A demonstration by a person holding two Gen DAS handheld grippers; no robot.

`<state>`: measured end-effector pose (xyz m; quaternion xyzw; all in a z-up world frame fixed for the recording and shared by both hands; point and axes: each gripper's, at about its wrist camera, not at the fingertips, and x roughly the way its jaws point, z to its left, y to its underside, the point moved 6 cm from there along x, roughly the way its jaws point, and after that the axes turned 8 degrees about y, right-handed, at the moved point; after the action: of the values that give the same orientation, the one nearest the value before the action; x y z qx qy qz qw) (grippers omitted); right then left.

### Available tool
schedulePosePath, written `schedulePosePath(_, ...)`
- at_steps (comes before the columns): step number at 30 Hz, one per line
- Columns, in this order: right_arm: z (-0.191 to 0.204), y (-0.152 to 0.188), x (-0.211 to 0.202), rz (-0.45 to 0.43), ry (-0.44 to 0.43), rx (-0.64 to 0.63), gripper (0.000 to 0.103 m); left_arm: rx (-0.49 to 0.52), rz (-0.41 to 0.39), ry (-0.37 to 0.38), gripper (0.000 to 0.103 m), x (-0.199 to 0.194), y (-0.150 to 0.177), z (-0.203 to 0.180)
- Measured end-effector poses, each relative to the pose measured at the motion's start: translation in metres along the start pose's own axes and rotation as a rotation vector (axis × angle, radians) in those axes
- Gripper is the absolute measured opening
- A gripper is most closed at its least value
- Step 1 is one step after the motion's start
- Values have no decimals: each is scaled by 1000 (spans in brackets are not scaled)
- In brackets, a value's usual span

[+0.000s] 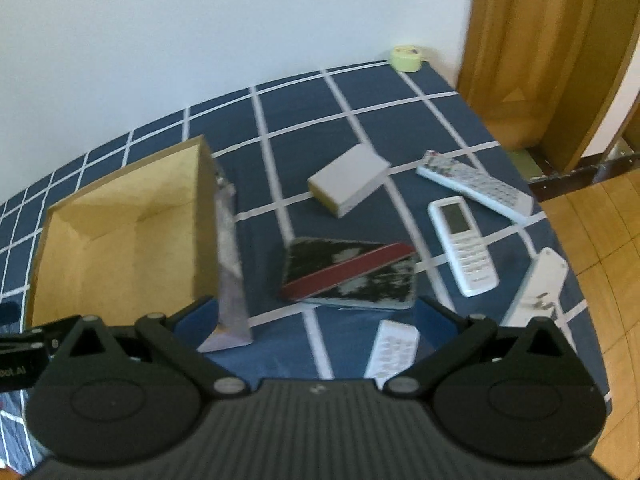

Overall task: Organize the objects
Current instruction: 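Move the right tool to the white TV remote and close on it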

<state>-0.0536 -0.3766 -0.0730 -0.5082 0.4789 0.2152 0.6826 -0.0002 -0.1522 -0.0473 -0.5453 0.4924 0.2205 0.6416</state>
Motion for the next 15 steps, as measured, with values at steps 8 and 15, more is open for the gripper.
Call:
schedulePosePath(8, -56, -18, 7, -7, 25, 49, 103, 68, 2, 22, 103, 19, -21, -56)
schedulePosePath(15, -104, -33, 22, -3, 38, 96, 103, 134, 14, 51, 103, 43, -43, -105)
